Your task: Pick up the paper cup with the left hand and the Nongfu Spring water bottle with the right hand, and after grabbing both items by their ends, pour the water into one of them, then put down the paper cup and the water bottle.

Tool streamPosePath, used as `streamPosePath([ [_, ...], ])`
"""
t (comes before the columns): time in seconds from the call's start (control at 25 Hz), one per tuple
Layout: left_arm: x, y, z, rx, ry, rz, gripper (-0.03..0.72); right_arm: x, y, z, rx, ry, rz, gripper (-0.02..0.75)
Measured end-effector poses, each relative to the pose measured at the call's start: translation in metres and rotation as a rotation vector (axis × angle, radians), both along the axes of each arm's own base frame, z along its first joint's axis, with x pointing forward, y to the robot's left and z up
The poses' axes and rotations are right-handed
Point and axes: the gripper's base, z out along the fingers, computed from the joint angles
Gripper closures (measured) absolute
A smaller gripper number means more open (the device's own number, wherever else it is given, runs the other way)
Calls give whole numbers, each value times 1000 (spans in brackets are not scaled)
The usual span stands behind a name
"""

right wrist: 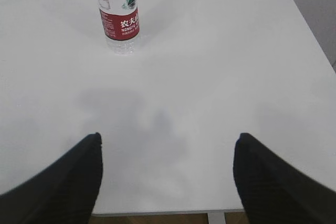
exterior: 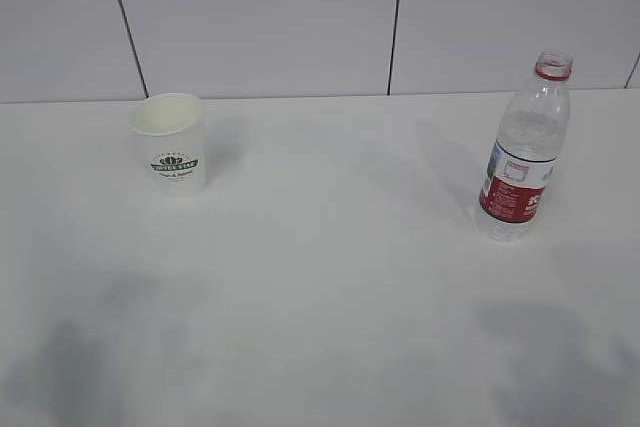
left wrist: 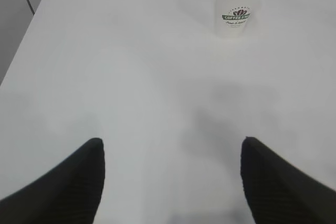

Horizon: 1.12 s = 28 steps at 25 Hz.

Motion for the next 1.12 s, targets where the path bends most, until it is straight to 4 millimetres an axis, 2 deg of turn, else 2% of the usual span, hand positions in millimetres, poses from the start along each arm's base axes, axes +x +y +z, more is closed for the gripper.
streamPosePath([
  [0.92,0,0,0,0,0,0,100,0,0,0,0,0,0,152],
  [1.12,0,0,0,0,0,0,123,0,0,0,0,0,0,153],
])
